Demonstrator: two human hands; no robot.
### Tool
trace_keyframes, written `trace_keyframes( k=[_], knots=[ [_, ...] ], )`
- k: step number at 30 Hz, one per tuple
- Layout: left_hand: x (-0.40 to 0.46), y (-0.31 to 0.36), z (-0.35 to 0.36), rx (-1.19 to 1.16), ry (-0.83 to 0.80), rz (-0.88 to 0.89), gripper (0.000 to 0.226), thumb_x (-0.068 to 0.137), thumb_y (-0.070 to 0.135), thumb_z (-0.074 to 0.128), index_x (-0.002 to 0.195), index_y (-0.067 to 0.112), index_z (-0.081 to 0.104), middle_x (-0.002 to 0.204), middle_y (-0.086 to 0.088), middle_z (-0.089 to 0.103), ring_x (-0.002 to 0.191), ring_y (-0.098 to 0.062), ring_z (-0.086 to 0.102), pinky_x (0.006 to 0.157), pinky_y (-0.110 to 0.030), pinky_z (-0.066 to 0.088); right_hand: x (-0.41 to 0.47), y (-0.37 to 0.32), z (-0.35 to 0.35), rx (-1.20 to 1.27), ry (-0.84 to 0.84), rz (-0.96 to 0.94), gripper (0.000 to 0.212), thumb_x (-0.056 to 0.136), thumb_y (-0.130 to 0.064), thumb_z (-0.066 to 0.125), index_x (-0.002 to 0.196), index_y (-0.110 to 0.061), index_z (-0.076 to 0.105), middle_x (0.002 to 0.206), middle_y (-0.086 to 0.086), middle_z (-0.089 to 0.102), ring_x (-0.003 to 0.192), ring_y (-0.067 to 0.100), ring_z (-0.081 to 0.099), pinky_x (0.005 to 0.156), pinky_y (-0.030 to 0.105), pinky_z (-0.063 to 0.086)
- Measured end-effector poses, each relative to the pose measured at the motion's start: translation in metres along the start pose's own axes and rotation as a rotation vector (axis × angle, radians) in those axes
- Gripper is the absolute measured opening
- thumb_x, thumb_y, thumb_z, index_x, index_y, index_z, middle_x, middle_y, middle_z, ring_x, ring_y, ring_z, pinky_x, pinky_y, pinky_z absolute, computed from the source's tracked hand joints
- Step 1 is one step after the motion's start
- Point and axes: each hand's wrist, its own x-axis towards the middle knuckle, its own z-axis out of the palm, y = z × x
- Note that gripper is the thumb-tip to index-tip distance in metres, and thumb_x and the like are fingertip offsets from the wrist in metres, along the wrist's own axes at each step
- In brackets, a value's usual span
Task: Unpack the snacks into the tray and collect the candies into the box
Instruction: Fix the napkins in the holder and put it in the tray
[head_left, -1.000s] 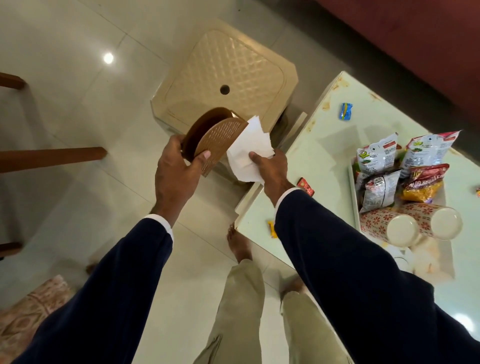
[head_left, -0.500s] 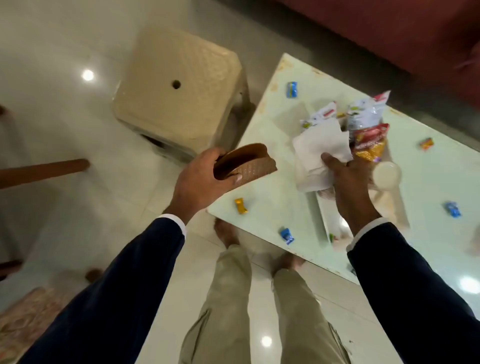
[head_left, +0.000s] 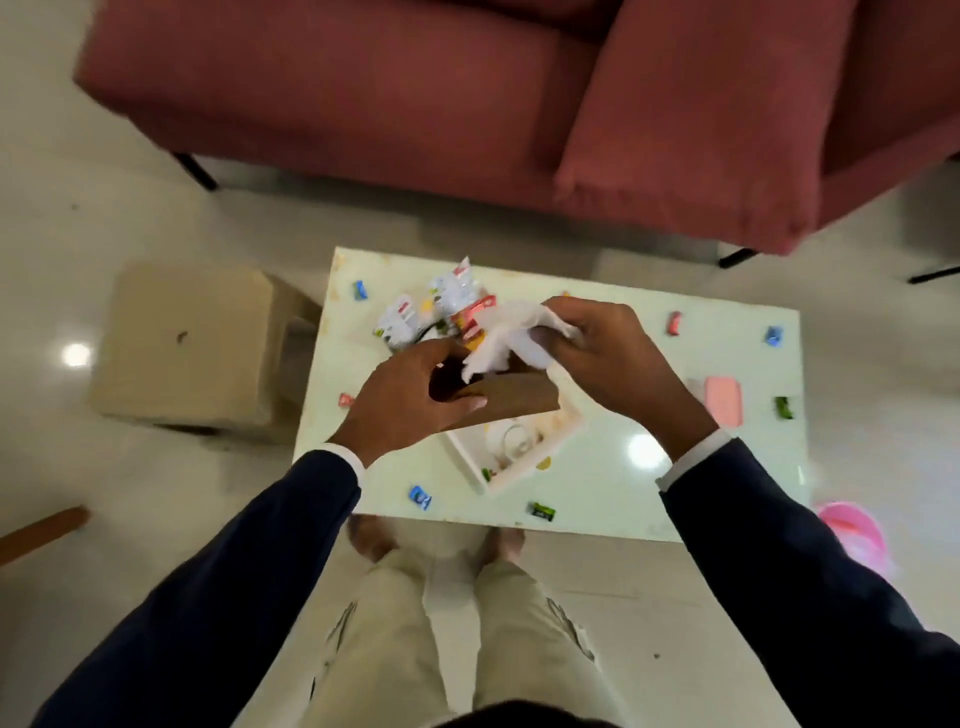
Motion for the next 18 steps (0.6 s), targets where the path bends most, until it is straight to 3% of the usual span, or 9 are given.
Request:
trace_keyframes(
  k=[2,5,7,8,10,12,15,18],
  knots=[
    [0.005,0.047,-0.009,0.016,-0.029,0.048,0.056,0.072,0.065,0.076,0.118,0.038,0.06,0.105,0.016,0.069,0.093,-0.006,0.066,0.081,-0.035,0.058,-0.011,-0.02,-0.048,0.064,-0.014,-0.036,0.01,0.097,-0.016,0.065,0.09,-0.012,0.071,0.077,-0.005,0.069,0.07,0.002,0.057,0.066,0.022,0.045],
    [0.013,0.105,-0.023,-0.08,-0.037,0.004,0.059,0.058,0.074,0.08,0.109,0.049,0.064,0.098,0.023,0.072,0.095,0.009,0.066,0.076,-0.012,0.053,-0.022,-0.049,-0.116,0.402,-0.097,-0.06,0.016,0.091,-0.018,0.075,0.106,-0.013,0.076,0.102,0.005,0.078,0.089,0.012,0.073,0.077,0.026,0.059],
    [0.019,0.144,-0.034,-0.15,-0.037,0.044,0.065,0.051,0.077,0.084,0.109,0.054,0.065,0.101,0.025,0.073,0.099,0.011,0.066,0.078,-0.008,0.052,-0.029,-0.062,-0.155,0.577,-0.14,-0.068,0.021,0.087,-0.018,0.077,0.107,-0.014,0.075,0.105,0.008,0.078,0.091,0.021,0.075,0.08,0.033,0.063],
    [0.023,0.159,-0.039,-0.175,-0.023,0.107,0.059,0.055,0.071,0.087,0.108,0.054,0.067,0.103,0.025,0.074,0.099,0.01,0.067,0.078,-0.008,0.052,-0.029,-0.066,-0.17,0.544,-0.137,-0.087,0.019,0.087,-0.016,0.076,0.106,-0.012,0.074,0.103,0.008,0.078,0.089,0.022,0.076,0.08,0.035,0.064],
    [0.032,0.196,-0.054,-0.179,-0.012,0.216,0.047,0.066,0.05,0.091,0.105,0.056,0.067,0.104,0.03,0.073,0.099,0.011,0.067,0.078,-0.006,0.05,-0.027,-0.075,-0.199,0.247,-0.056,-0.148,0.011,0.092,-0.014,0.073,0.103,-0.01,0.073,0.101,0.007,0.078,0.09,0.023,0.075,0.082,0.044,0.063],
    [0.04,0.225,-0.066,-0.158,-0.007,0.297,0.053,0.07,0.036,0.092,0.115,0.045,0.067,0.112,0.023,0.072,0.108,0.005,0.066,0.086,-0.015,0.054,-0.027,-0.086,-0.221,0.002,0.021,-0.213,0.006,0.095,-0.018,0.07,0.1,-0.017,0.074,0.099,-0.002,0.076,0.093,0.016,0.071,0.086,0.045,0.06],
    [0.057,0.252,-0.082,-0.177,0.009,0.39,0.056,0.071,0.032,0.092,0.121,0.022,0.069,0.116,0.007,0.073,0.11,-0.012,0.069,0.094,-0.034,0.058,-0.033,-0.106,-0.25,-0.23,0.093,-0.352,0.007,0.097,-0.019,0.067,0.099,-0.019,0.073,0.09,-0.009,0.072,0.083,0.009,0.065,0.08,0.044,0.055],
    [0.063,0.271,-0.095,-0.232,0.036,0.447,0.055,0.073,0.037,0.089,0.122,0.03,0.067,0.116,0.009,0.074,0.11,-0.011,0.069,0.092,-0.026,0.058,-0.035,-0.117,-0.268,-0.368,0.173,-0.429,0.012,0.098,-0.019,0.065,0.106,-0.013,0.071,0.094,0.0,0.073,0.085,0.021,0.066,0.078,0.049,0.054]
  ],
)
